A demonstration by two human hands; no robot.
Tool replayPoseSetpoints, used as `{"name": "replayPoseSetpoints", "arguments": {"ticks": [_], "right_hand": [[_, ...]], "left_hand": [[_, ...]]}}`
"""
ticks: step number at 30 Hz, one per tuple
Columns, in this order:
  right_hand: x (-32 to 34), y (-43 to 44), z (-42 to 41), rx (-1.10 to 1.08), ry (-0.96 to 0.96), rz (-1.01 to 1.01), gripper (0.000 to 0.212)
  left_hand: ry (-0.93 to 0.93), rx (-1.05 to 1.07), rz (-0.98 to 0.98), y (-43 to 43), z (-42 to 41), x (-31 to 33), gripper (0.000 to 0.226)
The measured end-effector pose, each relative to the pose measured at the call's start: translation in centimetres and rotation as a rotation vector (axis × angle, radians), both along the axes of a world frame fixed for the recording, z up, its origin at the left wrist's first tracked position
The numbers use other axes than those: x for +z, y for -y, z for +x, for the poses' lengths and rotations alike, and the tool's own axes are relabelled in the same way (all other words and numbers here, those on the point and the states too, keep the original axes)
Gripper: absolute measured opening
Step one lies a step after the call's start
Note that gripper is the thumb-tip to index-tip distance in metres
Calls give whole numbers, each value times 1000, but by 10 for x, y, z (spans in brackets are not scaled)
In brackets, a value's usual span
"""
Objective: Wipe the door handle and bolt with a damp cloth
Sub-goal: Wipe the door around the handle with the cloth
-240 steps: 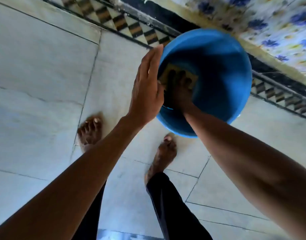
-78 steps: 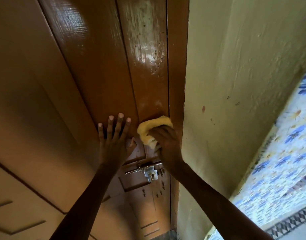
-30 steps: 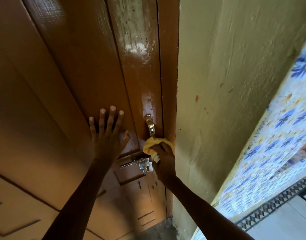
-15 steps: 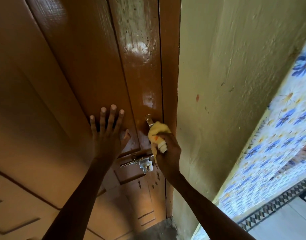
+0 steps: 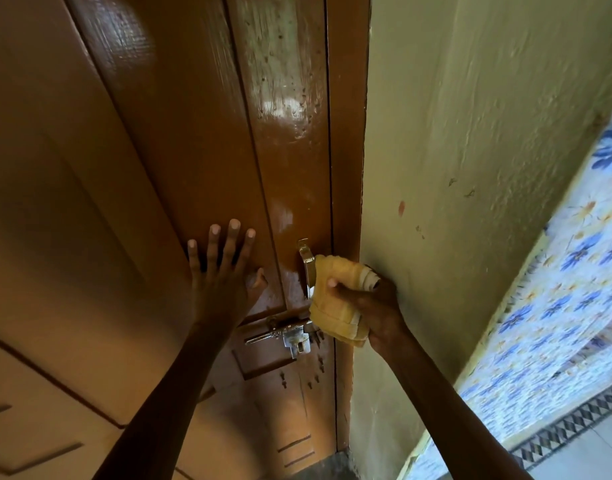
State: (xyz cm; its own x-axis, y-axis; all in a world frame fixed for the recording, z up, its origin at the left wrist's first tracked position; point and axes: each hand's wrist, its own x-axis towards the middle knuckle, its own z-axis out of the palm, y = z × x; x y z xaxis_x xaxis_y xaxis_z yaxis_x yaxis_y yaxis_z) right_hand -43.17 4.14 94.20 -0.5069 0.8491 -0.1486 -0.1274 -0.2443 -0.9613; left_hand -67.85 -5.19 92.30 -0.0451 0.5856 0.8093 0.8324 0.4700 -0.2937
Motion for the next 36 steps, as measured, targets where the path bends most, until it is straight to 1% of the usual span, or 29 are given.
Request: {"name": "replayPoseSetpoints", "arguments": {"ticks": [1, 2, 3, 4, 6, 7, 9, 13, 16, 18, 21, 22, 24, 27, 30, 31, 33, 34, 35, 36], "right_hand": [[2, 1, -5, -41, 107, 97, 28], [4, 3, -10, -117, 236, 238, 33], [4, 2, -14, -209, 346, 392, 35], [3, 2, -16, -301, 406, 542, 33], [2, 1, -19, -431, 428, 748, 29], [2, 1, -20, -455, 419, 794, 28], [4, 4, -25, -433, 435, 846, 30], [10, 4, -34, -334, 556, 882, 33], [9, -1, -35, -282, 573, 805, 39], [6, -5, -33, -209, 482, 623, 39], [13, -15, -26, -25, 248, 281, 38], [19, -18, -24, 24, 196, 220, 39], [30, -21, -23, 57, 157, 178, 37], [30, -22, -32, 36, 169, 227, 28], [19, -20, -49, -111, 230, 385, 29], [14, -19, -54, -158, 280, 457, 31], [-1, -10, -58, -191, 480, 605, 37], [-9, -5, -57, -185, 578, 639, 39], [-16, -2, -55, -175, 616, 628, 38], [-18, -2, -53, -165, 594, 598, 36]], "left_hand": [[-1, 0, -1, 0, 0, 0, 73], [0, 0, -2, 0, -1, 0, 73], [3, -1, -3, 0, -1, 0, 73], [8, -4, -4, 0, -1, -1, 73], [13, -8, -4, 0, -1, -1, 72], [12, -6, -5, 1, 0, 0, 72], [14, -8, -4, 1, 0, 1, 71], [14, -5, -4, 1, 0, 1, 73], [17, -10, -1, 0, 0, 0, 73], [17, -10, 3, 0, 0, -1, 73], [12, -10, 9, 0, 0, -1, 73], [15, -15, 7, 0, 0, -1, 73], [18, -26, 9, 0, -1, -1, 73], [13, -18, 9, 0, -2, -2, 73], [16, -22, 9, 0, -2, -2, 73], [19, -24, 10, 0, -2, -1, 72], [22, -27, 14, 1, -1, -1, 72], [22, -26, 15, 1, 0, -1, 72], [19, -26, 17, 1, 0, 0, 72], [15, -28, 21, 1, 1, 0, 72]]}}
